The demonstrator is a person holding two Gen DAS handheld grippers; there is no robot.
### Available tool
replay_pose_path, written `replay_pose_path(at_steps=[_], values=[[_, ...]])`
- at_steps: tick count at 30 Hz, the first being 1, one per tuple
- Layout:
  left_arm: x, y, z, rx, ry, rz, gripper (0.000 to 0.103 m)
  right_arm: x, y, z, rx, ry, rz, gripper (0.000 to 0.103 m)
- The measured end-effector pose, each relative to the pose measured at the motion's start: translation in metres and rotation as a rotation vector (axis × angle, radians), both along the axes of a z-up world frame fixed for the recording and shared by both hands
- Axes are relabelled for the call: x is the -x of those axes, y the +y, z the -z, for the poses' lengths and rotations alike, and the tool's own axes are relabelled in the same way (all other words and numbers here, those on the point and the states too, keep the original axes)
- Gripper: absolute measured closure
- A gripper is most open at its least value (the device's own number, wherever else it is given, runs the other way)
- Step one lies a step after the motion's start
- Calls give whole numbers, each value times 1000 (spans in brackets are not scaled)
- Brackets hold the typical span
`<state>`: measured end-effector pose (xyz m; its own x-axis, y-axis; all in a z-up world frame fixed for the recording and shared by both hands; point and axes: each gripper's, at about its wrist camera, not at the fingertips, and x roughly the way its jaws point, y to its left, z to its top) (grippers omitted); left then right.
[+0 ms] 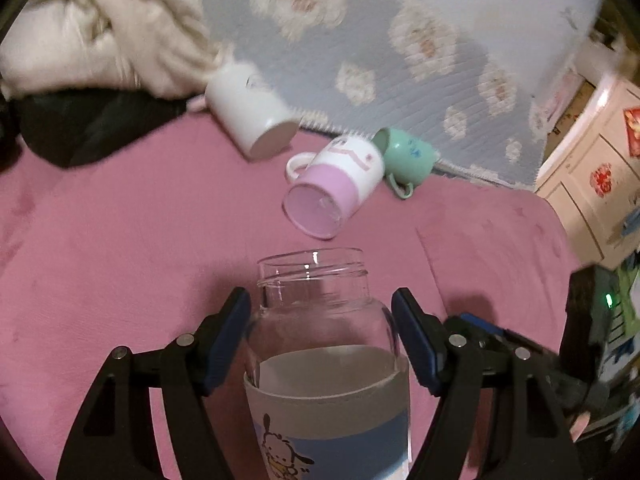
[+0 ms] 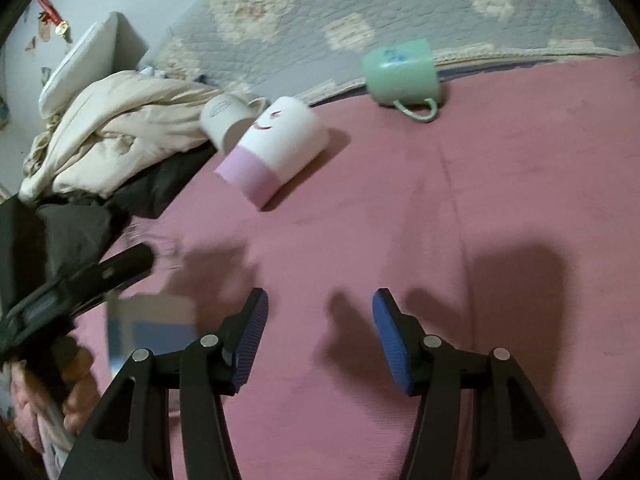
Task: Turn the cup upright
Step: 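Lower the upright jar onto the bed and open the right gripper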
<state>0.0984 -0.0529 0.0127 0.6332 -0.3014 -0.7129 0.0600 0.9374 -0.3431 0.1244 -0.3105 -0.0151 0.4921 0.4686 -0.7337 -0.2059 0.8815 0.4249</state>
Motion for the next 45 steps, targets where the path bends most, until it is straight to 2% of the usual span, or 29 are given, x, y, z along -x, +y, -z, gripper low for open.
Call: replay_pose_path(at_steps=[3, 6, 8, 11, 13, 16, 21, 23, 26, 28, 31, 32, 35, 39, 40, 42, 44, 45], values=[[28, -3, -9, -35, -102, -15, 32, 4, -4, -3, 10, -15, 13, 45], [53, -2, -14, -41, -173, -57, 32, 17, -1, -9, 19, -35, -37, 45], [65, 2, -16, -33, -188, -96, 32, 36, 8, -14, 24, -61, -144, 45], [73, 8, -18, -1, -182, -144, 33, 73, 28, -13, 55, -115, -282, 37], [77, 13, -19, 18, -173, -160, 33, 89, 40, -8, 74, -120, -322, 37], [87, 12, -22, 22, -174, -172, 33, 98, 49, 4, 93, -73, -300, 37], [98, 6, -23, -1, -169, -191, 33, 122, 63, 27, 56, -9, -340, 37], [100, 3, -24, -18, -172, -185, 32, 124, 74, 29, 138, -13, -302, 37], [102, 3, -22, -18, -173, -187, 32, 122, 83, 30, 191, -27, -264, 37], [103, 6, -22, 2, -158, -188, 32, 122, 82, 32, 182, -40, -248, 40], [104, 9, -24, 23, -155, -180, 33, 113, 70, 29, 123, -42, -195, 52], [105, 7, -24, 16, -163, -173, 33, 109, 66, 26, 87, -53, -166, 57], [109, -1, -24, -10, -201, -171, 34, 104, 64, 19, 9, -97, -151, 63], [114, -8, -23, -8, -268, -131, 38, 107, 70, 18, 100, -100, -207, 64], [115, -7, -24, 2, -285, -121, 51, 108, 67, 18, 106, -95, -222, 64], [116, -9, -29, -2, -313, -90, 49, 108, 58, 16, 131, -96, -225, 64], [110, -14, -29, -56, -274, -83, 49, 112, 48, 12, 110, -92, -207, 64], [111, -14, -30, -58, -277, -79, 49, 114, 47, 10, 87, -91, -214, 64]])
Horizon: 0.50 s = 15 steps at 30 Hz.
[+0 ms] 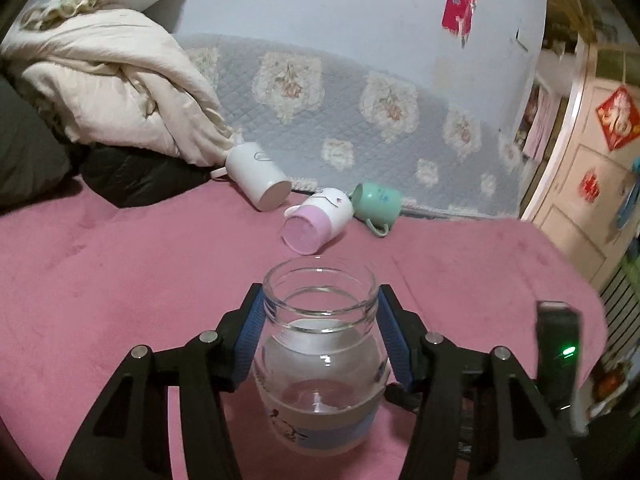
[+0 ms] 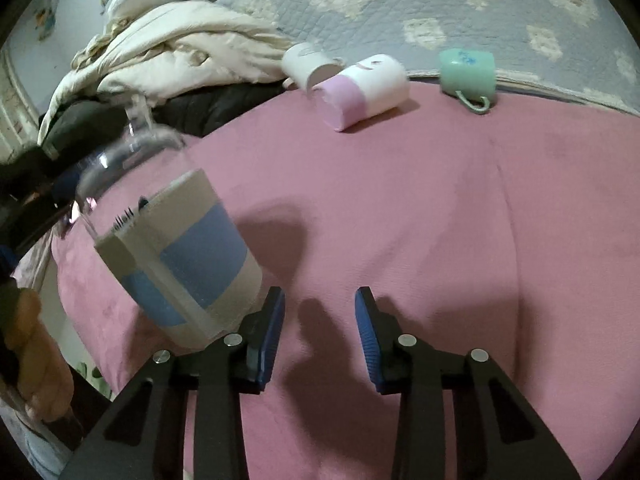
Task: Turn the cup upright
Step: 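Lower the upright jar onto the bed and open the right gripper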
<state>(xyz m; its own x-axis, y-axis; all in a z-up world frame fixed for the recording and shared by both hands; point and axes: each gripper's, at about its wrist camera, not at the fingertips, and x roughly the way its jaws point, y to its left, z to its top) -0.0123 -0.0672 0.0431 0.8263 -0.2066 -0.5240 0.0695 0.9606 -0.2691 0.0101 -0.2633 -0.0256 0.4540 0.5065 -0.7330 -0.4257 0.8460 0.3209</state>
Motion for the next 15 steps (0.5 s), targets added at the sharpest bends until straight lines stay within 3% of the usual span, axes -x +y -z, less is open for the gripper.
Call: replay_pose_path(at_steps=[4, 7, 15], values=[[8, -1, -1, -6, -9, 48, 48, 15, 2, -9, -5, -36, -20, 61], [11, -5, -1, -13, 16, 97, 40, 19, 2, -14, -4, -54, -12, 57], [20, -11, -5, 7, 19, 117, 39, 31, 5, -19, 4, -66, -52, 55]])
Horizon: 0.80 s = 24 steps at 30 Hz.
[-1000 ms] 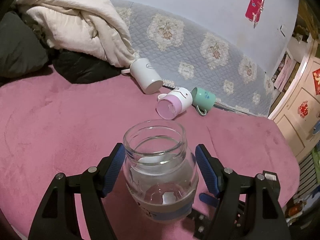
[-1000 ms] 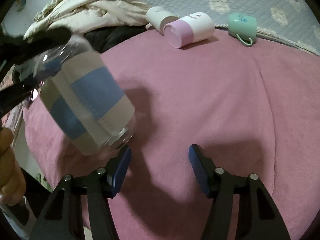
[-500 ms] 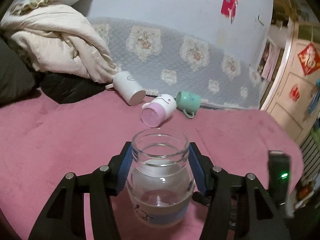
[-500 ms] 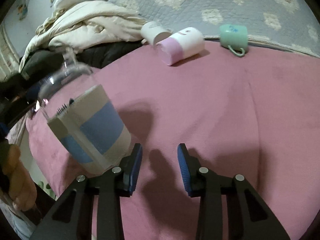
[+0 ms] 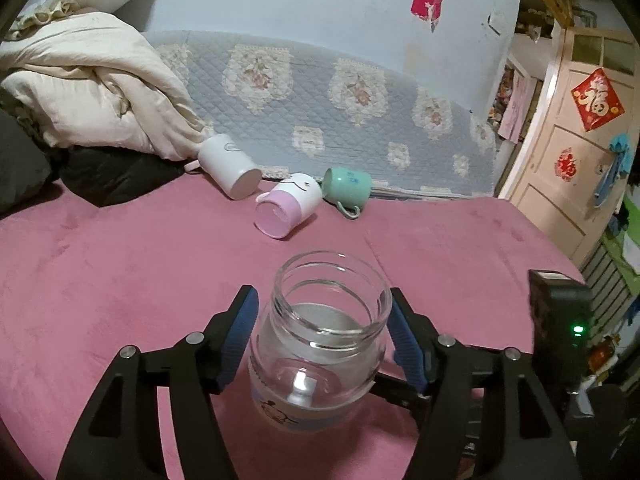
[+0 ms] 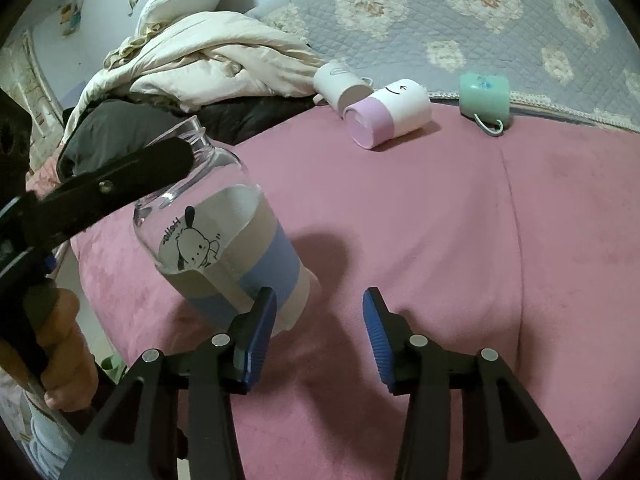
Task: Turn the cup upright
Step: 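Lower the upright jar onto the bed and open the right gripper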
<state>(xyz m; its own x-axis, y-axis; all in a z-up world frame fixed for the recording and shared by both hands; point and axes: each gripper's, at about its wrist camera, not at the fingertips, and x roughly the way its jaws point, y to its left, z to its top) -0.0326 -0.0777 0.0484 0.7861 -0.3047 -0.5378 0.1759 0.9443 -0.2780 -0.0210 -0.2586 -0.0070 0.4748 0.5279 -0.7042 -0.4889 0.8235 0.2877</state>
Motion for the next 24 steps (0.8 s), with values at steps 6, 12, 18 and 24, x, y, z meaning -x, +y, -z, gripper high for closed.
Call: replay_pose_path(at_steps=[6, 12, 18, 24], values=[[4, -1, 5, 32, 27, -12, 30, 10, -2, 9, 9, 48, -16, 49], [21, -7, -8, 11, -52, 14, 30, 23, -1, 1, 30, 16, -15, 48], [34, -6, -19, -12, -130, 17, 20, 31, 3, -6, 32, -18, -16, 44], [48, 7, -26, -36, -218, -35, 3, 36, 2, -12, 16, -64, -30, 40]])
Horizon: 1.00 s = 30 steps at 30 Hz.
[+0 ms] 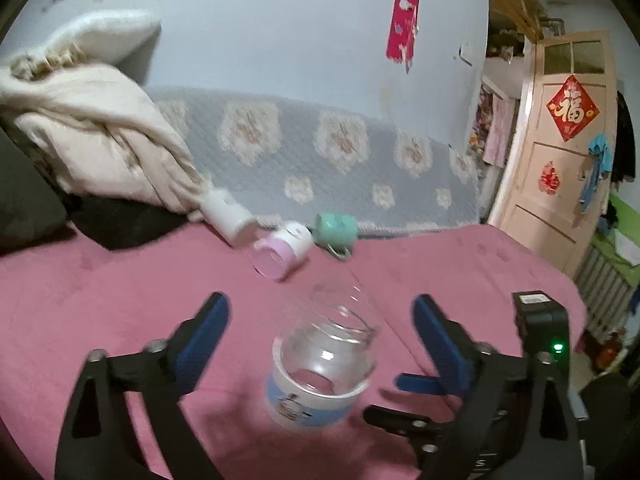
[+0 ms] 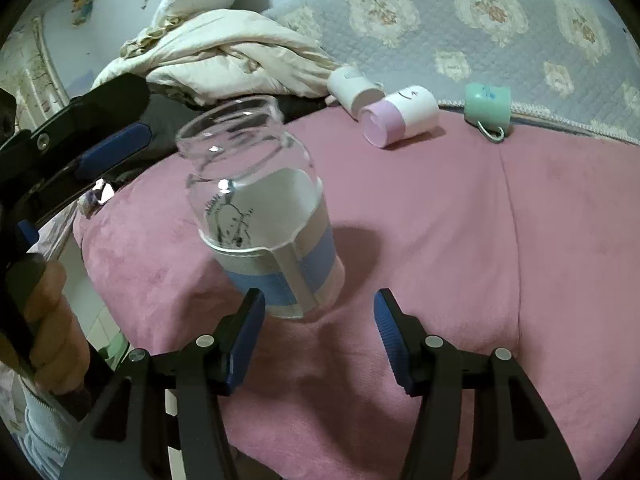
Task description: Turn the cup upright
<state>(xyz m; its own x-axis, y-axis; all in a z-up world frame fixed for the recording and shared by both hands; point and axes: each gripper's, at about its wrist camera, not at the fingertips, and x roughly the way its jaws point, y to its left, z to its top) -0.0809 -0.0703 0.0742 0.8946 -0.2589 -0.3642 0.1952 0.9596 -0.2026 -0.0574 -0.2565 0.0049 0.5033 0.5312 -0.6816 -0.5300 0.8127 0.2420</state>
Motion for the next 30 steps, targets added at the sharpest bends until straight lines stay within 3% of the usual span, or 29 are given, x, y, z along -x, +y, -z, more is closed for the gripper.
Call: replay_pose_path(at_steps=[4, 6, 9, 13, 30], values=[[12, 10, -5, -73, -58, -142, 0, 8, 2, -10, 3, -74, -3, 29], [17, 19, -3, -69, -74, -149, 0, 12, 3, -16, 3, -117, 10, 15], [18, 31, 2, -64, -96, -160, 0, 19, 2, -23, -9, -182, 30, 15], [15, 38, 10, -121, -87, -195, 0, 22, 1, -25, 9, -221, 64, 15], [16, 40, 19, -148, -3, -149, 0, 11, -17, -24, -5, -193, 173, 14]])
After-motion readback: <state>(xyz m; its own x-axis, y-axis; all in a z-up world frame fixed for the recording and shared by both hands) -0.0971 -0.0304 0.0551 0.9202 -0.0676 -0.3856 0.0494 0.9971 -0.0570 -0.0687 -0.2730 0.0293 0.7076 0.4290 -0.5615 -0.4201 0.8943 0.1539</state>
